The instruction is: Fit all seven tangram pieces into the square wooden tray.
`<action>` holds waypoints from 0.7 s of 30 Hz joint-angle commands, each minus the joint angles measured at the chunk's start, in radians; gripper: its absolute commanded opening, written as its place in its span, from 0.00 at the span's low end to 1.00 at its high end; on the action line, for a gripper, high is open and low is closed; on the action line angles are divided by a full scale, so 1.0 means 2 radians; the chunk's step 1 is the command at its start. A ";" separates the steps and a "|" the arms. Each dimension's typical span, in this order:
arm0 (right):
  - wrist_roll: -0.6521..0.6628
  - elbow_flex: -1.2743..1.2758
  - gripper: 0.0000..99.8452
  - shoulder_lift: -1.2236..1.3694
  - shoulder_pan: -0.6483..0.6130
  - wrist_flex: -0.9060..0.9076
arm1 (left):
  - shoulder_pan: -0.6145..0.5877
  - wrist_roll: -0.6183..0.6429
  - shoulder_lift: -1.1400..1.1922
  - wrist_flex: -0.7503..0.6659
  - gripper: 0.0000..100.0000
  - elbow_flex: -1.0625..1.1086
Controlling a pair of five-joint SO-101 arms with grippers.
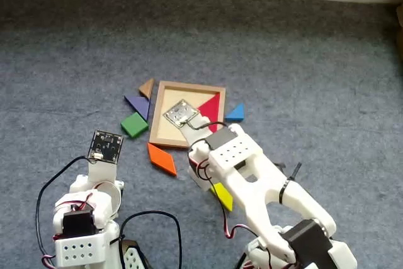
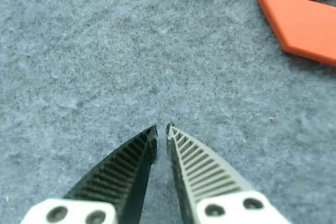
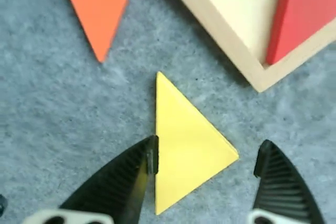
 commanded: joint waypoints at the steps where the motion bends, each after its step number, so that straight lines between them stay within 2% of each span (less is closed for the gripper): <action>1: -0.010 0.033 0.29 -0.019 -0.005 -0.052 | 0.003 0.003 -0.013 0.003 0.06 0.010; 10: -0.008 0.071 0.29 -0.015 -0.003 -0.073 | 0.003 0.003 -0.013 0.003 0.06 0.010; 14: 0.011 0.070 0.29 0.041 -0.003 -0.073 | 0.003 0.003 -0.013 0.003 0.06 0.010; 21: 0.012 0.007 0.28 0.105 -0.001 -0.046 | 0.003 0.003 -0.013 0.003 0.06 0.010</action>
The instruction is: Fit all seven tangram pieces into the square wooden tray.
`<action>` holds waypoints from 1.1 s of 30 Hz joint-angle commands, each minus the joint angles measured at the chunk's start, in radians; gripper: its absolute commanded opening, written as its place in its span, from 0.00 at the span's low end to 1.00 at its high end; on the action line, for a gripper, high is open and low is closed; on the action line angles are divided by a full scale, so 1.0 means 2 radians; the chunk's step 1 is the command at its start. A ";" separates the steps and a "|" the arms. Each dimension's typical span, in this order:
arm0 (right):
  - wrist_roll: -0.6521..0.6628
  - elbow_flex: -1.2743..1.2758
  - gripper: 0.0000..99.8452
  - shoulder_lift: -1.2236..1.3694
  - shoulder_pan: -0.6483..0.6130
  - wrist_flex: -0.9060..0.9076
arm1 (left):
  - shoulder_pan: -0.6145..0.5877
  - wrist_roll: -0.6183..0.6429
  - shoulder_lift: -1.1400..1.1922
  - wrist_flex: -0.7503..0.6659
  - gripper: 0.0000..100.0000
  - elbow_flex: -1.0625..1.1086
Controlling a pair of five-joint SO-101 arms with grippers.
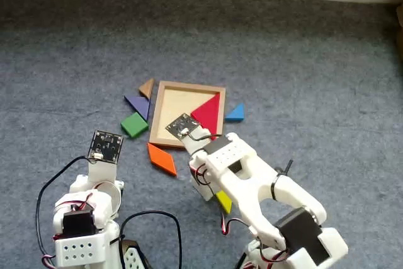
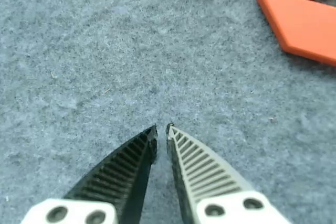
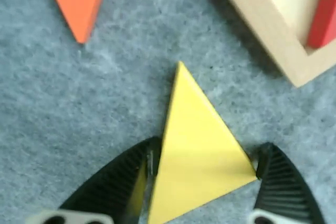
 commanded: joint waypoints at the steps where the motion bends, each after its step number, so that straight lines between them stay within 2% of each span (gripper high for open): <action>1: 0.004 -0.030 0.28 0.023 -0.001 0.007 | 0.003 0.003 -0.013 0.003 0.06 0.010; 7: 0.006 -0.033 0.19 0.022 -0.001 0.020 | 0.003 0.003 -0.013 0.003 0.06 0.010; 11: 0.007 -0.033 0.19 0.000 -0.002 0.047 | 0.003 0.003 -0.013 0.003 0.06 0.010; 23: 0.006 -0.028 0.19 -0.161 -0.001 0.052 | 0.003 0.003 -0.013 0.003 0.06 0.010; 28: 0.003 -0.026 0.19 -0.198 -0.001 0.103 | 0.003 0.003 -0.013 0.003 0.06 0.010; 33: -0.040 0.021 0.19 -0.272 -0.001 0.112 | 0.003 0.003 -0.013 0.003 0.06 0.010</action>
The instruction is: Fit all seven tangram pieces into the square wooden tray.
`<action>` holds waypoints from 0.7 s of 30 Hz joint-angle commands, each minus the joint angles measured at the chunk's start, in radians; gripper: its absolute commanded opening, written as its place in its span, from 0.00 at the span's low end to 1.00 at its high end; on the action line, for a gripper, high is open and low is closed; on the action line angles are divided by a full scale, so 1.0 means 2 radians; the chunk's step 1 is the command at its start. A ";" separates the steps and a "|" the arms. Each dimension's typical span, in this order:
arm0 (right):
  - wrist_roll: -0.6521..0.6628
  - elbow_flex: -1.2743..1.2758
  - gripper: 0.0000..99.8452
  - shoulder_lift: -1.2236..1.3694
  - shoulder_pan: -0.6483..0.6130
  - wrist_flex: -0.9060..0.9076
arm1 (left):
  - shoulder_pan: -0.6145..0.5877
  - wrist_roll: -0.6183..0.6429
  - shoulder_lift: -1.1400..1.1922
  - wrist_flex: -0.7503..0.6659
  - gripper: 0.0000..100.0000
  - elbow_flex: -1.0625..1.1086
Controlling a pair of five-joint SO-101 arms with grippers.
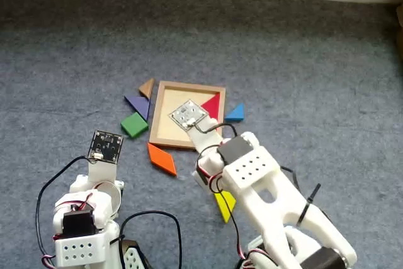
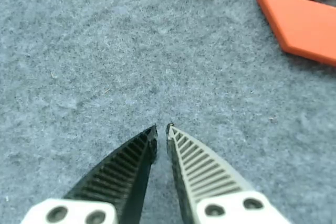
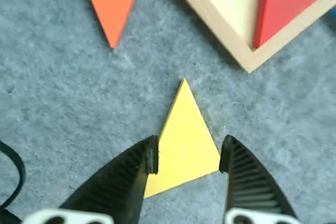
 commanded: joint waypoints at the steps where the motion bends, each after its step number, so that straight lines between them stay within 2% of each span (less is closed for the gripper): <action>1: -0.025 0.030 0.19 -0.067 -0.002 0.004 | 0.003 0.003 -0.013 0.003 0.06 0.010; 9: -0.038 0.109 0.19 -0.145 0.055 -0.066 | 0.003 0.003 -0.013 0.003 0.06 0.010; 11: -0.041 0.129 0.19 -0.144 0.055 -0.079 | 0.003 0.003 -0.013 0.003 0.06 0.010; 14: -0.091 0.155 0.19 -0.131 0.046 -0.102 | 0.003 0.003 -0.013 0.003 0.06 0.010; 17: -0.107 0.160 0.19 -0.112 0.043 -0.107 | 0.003 0.003 -0.013 0.003 0.06 0.010; 21: -0.110 0.161 0.28 -0.088 0.018 -0.107 | 0.003 0.003 -0.013 0.003 0.06 0.010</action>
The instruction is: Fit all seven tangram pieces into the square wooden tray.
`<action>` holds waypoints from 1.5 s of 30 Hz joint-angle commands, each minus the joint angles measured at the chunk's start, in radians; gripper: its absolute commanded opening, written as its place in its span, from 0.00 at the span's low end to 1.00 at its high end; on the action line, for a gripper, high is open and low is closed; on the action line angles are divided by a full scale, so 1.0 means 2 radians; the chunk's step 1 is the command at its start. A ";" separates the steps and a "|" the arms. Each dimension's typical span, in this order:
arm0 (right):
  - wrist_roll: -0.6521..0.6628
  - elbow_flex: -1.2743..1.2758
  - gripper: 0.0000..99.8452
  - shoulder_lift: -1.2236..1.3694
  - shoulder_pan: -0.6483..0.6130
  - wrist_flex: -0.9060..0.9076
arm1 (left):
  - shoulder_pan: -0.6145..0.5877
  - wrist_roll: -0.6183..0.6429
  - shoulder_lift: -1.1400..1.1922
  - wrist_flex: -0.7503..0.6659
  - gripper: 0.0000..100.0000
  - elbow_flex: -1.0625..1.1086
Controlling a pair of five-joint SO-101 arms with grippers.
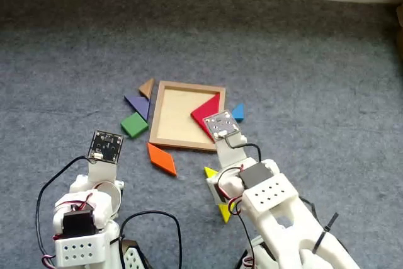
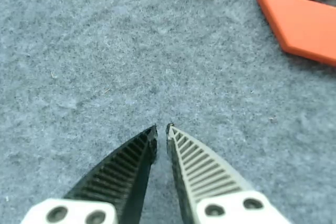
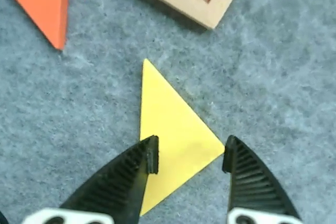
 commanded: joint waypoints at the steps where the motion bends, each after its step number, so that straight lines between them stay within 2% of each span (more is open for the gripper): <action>1: -0.021 -0.003 0.31 0.017 -0.026 -0.010 | 0.003 0.003 -0.013 0.003 0.06 0.010; 5: -0.055 -0.003 0.37 0.029 -0.033 -0.010 | 0.003 0.003 -0.013 0.003 0.06 0.010; 10: -0.055 0.001 0.37 0.031 -0.034 -0.064 | 0.003 0.003 -0.013 0.003 0.06 0.010; 17: -0.054 0.040 0.36 0.032 -0.070 -0.109 | 0.003 0.003 -0.013 0.003 0.06 0.010; 33: -0.054 0.041 0.35 0.033 -0.055 -0.115 | 0.003 0.003 -0.013 0.003 0.06 0.010; 38: -0.055 0.035 0.35 0.102 -0.054 -0.109 | 0.003 0.003 -0.013 0.003 0.06 0.010; 45: -0.058 -0.040 0.35 0.194 -0.053 -0.070 | 0.003 0.003 -0.013 0.003 0.06 0.010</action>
